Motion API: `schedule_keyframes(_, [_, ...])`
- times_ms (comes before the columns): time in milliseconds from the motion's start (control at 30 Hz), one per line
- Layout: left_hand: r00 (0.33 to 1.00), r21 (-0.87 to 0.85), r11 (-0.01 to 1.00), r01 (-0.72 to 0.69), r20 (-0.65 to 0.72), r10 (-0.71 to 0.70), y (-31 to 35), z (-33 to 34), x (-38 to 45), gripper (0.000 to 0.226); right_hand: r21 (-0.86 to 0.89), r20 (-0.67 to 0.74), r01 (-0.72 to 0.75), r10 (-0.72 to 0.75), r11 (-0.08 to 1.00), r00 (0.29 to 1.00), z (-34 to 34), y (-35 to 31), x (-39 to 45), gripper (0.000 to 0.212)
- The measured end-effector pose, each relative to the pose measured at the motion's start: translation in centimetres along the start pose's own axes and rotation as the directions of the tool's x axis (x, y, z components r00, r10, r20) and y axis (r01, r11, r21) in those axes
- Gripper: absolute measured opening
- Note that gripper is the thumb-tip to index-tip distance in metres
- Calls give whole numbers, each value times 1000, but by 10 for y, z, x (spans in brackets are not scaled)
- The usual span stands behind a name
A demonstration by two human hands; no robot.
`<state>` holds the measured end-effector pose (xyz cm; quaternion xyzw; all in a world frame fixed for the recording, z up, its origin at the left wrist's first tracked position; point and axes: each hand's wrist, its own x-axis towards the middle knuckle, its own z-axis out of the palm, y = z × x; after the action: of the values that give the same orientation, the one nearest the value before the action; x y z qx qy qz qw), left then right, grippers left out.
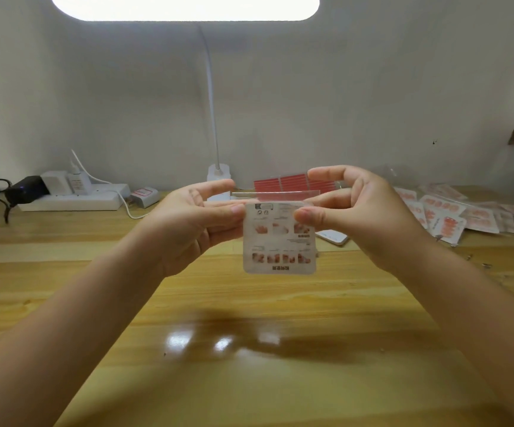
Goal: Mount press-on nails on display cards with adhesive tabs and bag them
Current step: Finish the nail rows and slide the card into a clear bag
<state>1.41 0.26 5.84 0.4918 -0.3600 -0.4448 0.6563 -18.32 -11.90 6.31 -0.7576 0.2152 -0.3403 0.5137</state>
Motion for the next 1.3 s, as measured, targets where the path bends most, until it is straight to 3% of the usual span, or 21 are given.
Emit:
schedule_keyframes(133, [995,74,993,-90,-24,92,3,3,-3,84,12,113,-24,22,1000,993,-6,1,1,61])
schedule_keyframes(233, [926,338,881,-331,-62,371,0,10,-9,81,14,72,-154,153,988,986,-8,12,7,60])
schedule_keyframes(300, [790,562,670,-485,-46,611,-6,15,-13,71,79,61,-312,308,947,950,-7,17,10,52])
schedule_keyframes(367, [612,733,358,-579,101,784,-12,19,-15,61,340,194,-483,443,807,875,-6,18,12,41])
schedule_keyframes(433, [468,739,81,-668,334,818,-21,21,-15,53,487,326,-552,446,677,834,-7,19,12,52])
schedule_keyframes(467, [408,710,-19,-704,427,807,-25,22,-14,47,500,348,-541,415,676,841,-8,20,13,53])
schedule_keyframes(533, [327,672,-151,-725,529,783,-32,23,-10,41,471,315,-485,373,737,873,-10,21,13,45])
schedule_keyframes(600, [298,672,-233,-703,576,761,-38,21,-5,39,449,255,-442,363,777,896,-12,22,13,43])
schedule_keyframes(667, [319,705,-247,-664,566,760,-46,17,-1,44,467,161,-385,352,796,922,-17,22,16,47])
schedule_keyframes(767, [424,775,-136,-617,473,773,-59,14,1,57,479,-132,-267,370,836,919,-32,24,23,37])
schedule_keyframes(867, [503,795,-140,-590,498,707,-75,11,1,49,405,-474,-168,363,899,803,-63,44,33,19])
schedule_keyframes(933, [546,802,-146,-579,514,661,-81,8,1,55,328,-623,-138,324,934,712,-87,63,37,17])
schedule_keyframes(1000, [596,821,-119,-558,497,631,-83,6,1,68,264,-678,-164,304,951,670,-104,77,39,29])
schedule_keyframes(1067, [631,841,-105,-530,475,614,-84,4,1,72,165,-671,-276,313,947,673,-114,89,41,46])
schedule_keyframes(1200, [661,853,-121,-507,476,580,-84,2,1,70,-87,-678,-483,303,871,670,-116,106,40,46])
schedule_keyframes(1300, [677,860,-124,-496,472,564,-85,1,2,67,-222,-736,-500,192,837,649,-110,103,37,34])
